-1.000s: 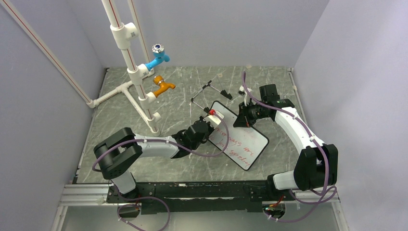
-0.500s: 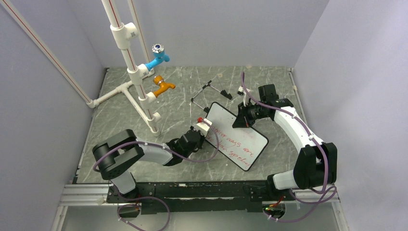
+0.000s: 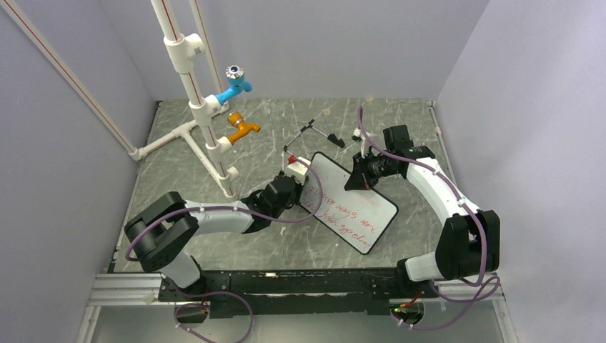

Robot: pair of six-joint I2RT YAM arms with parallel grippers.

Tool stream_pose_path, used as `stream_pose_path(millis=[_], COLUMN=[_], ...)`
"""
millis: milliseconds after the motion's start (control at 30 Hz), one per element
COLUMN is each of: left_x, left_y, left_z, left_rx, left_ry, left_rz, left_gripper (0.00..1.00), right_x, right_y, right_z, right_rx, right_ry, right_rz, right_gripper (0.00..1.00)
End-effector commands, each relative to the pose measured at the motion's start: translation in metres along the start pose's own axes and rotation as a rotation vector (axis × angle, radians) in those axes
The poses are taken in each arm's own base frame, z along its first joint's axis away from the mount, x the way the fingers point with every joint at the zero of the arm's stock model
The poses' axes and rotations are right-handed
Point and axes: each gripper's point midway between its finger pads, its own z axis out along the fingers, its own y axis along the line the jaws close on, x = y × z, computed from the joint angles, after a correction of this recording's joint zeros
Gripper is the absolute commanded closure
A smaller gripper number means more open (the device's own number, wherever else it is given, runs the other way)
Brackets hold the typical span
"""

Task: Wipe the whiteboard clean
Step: Erase the center of the board with the whiteboard.

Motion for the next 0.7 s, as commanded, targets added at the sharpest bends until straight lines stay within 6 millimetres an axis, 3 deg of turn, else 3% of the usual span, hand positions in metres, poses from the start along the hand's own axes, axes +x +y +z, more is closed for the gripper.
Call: stream_pose_path(millis=[0, 233, 400, 533, 667], left_x=[-0.007, 0.069, 0.097, 0.080, 0.029], left_y=[-0.028, -0.033, -0.030, -0.033, -0.050], left_z=[0.001, -0.011, -0.016, -0.016, -0.012], left_rx=[0.074, 0.043, 0.020, 0.041, 0.105], left_ry=[-0.027, 0.127, 0.195, 0.153, 0.079], left_rz=[0.006, 0.049, 0.029, 0.033, 0.060], left_gripper=[1.00, 1.00, 1.00, 1.00, 1.00], right_x=[-0.002, -0.002, -0.001, 0.000, -0.001], right_y=[0.009, 0.009, 0.009, 0.009, 0.009], right_z=[0.010, 0.010, 0.010, 0.010, 0.010], right_rx=[-0.078, -0.079, -0.081, -0.084, -0.084], right_ry=[-0.014, -0.012, -0.011, -0.010, -0.011], right_rz=[-0.157, -0.159, -0.157, -0.156, -0.158], right_gripper=[1.00, 1.00, 1.00, 1.00, 1.00])
